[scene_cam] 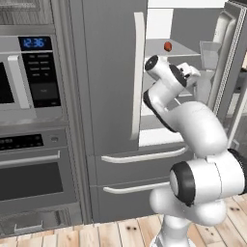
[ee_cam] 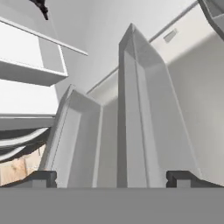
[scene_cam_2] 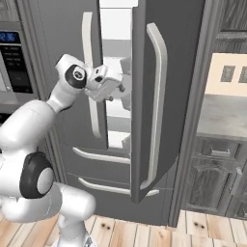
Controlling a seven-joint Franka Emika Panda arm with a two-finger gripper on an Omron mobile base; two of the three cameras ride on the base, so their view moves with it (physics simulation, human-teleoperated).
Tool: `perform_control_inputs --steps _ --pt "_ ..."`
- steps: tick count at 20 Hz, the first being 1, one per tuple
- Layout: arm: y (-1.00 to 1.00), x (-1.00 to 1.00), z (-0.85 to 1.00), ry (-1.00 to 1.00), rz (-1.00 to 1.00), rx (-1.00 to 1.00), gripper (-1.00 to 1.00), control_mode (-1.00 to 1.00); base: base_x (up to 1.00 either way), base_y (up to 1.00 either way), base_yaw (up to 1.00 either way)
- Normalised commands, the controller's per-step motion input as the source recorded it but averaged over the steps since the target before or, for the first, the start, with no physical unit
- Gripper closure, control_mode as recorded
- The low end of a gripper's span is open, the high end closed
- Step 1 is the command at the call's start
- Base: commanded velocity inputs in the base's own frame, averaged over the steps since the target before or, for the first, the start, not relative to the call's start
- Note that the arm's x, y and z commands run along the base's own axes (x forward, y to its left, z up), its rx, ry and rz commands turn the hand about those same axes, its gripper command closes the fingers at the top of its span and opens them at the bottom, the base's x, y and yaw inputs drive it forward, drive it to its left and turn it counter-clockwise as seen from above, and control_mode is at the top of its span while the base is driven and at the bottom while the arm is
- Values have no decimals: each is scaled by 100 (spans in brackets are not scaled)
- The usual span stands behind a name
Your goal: Gather the lemon and sweet potato from the fridge and place them on a tray on the dining counter. Then gather the fishs from the fridge and place them on the other tray.
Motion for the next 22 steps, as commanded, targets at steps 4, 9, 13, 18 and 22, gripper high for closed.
perform_control_inputs --steps 4,9,13,18,22 --pt "-87 -4 -30 0 -14 -4 -100 -100 0 0 0" --pt "-96 -27 -14 0 -12 -1 -100 -100 0 0 0" --pt "-100 -11 -1 0 -10 0 -100 -100 0 0 0" --pt "-100 -1 0 0 -7 0 -100 -100 0 0 0" --pt "-100 0 0 0 -2 0 -100 -100 0 0 0"
